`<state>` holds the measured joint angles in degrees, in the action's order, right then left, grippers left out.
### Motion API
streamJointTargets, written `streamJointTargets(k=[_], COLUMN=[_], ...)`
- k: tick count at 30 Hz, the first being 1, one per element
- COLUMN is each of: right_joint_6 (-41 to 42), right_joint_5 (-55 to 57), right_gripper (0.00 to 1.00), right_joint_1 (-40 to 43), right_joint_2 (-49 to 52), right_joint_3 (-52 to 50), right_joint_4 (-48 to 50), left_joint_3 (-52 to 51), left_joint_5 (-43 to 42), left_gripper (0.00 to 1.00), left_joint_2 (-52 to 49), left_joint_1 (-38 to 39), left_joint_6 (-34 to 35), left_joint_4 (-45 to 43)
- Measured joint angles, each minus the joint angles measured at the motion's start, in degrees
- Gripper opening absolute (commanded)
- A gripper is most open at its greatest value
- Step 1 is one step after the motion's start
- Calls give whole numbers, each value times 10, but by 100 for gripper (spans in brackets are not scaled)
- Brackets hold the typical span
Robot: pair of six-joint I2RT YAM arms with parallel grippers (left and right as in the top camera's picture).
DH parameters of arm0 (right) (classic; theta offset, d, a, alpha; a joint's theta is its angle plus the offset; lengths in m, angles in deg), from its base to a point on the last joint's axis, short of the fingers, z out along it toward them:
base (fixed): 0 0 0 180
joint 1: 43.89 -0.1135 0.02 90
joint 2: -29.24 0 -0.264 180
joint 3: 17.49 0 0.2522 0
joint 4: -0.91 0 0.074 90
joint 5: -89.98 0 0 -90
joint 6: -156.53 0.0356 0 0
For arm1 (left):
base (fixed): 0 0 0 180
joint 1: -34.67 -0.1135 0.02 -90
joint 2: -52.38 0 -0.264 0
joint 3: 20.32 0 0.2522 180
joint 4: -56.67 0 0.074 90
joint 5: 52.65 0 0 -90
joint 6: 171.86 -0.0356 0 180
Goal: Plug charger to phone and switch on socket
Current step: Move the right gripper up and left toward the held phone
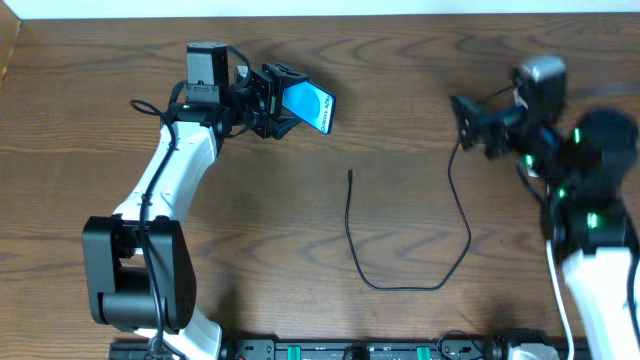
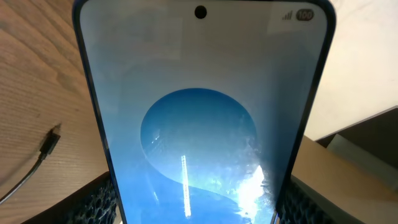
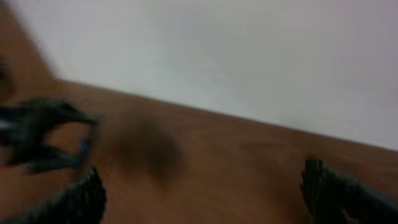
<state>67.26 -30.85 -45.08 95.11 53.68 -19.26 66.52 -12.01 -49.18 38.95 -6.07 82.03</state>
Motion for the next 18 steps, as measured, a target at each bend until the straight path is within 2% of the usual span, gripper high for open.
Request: streamJointTargets(k=[3,7,11,18], right_joint_6=[7,28,88,195], right_joint_5=[-107,-199,-233,-252], right_gripper=[99,99,99,99], right_joint_1=[0,0,-6,-39], right_joint_2=[69,131,169,224], right_joint_3=[49,62,63,63], right_joint_4=[16,82,129,135], left_joint_3=[0,0,0,0], left_joint_5=[0,4,20,50], left_gripper=[7,7,7,7], left_joint_2=[0,0,0,0], left_joint_1=[0,0,0,0], left_joint_6=[7,10,16,23], left_joint_4=[1,6,40,62])
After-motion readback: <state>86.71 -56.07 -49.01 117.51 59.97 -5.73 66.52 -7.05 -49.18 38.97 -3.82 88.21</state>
